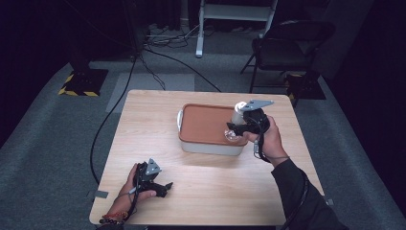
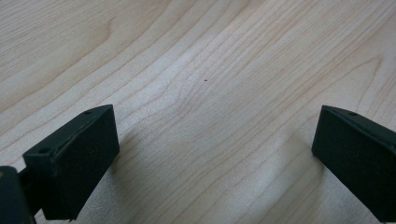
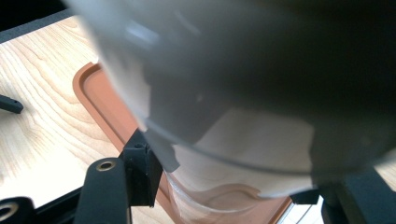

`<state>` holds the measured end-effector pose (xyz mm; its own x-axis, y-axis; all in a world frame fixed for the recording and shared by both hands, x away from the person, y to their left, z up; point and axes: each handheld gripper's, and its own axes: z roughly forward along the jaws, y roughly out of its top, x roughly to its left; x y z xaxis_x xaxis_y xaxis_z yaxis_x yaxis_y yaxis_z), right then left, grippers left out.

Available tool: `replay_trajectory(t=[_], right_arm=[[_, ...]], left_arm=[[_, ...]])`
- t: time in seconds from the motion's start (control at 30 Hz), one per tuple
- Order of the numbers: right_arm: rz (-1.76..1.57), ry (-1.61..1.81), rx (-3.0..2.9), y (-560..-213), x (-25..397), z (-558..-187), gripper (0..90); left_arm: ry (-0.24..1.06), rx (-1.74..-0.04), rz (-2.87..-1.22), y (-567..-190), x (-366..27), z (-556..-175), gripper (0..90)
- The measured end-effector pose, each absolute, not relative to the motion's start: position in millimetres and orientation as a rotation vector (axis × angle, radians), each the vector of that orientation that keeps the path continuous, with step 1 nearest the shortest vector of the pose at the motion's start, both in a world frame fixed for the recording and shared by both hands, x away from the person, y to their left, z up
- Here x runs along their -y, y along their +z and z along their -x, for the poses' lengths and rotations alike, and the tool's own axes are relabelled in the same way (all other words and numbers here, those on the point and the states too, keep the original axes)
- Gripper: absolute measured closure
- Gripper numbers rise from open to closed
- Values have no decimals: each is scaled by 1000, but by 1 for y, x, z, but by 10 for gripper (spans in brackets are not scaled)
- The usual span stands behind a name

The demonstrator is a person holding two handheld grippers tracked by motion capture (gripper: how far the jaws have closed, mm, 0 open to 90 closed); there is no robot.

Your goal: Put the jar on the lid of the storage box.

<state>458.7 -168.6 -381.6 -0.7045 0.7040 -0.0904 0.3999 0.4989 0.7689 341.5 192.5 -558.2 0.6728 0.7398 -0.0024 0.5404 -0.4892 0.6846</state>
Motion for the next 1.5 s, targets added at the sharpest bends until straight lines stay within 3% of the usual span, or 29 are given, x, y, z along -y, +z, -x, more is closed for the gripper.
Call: replay_trajectory(t=[1.5], right_arm=[[-1024, 1094, -2338, -401, 164, -486, 402]], left_arm=[[385, -981, -2216, -558, -192, -341, 5]])
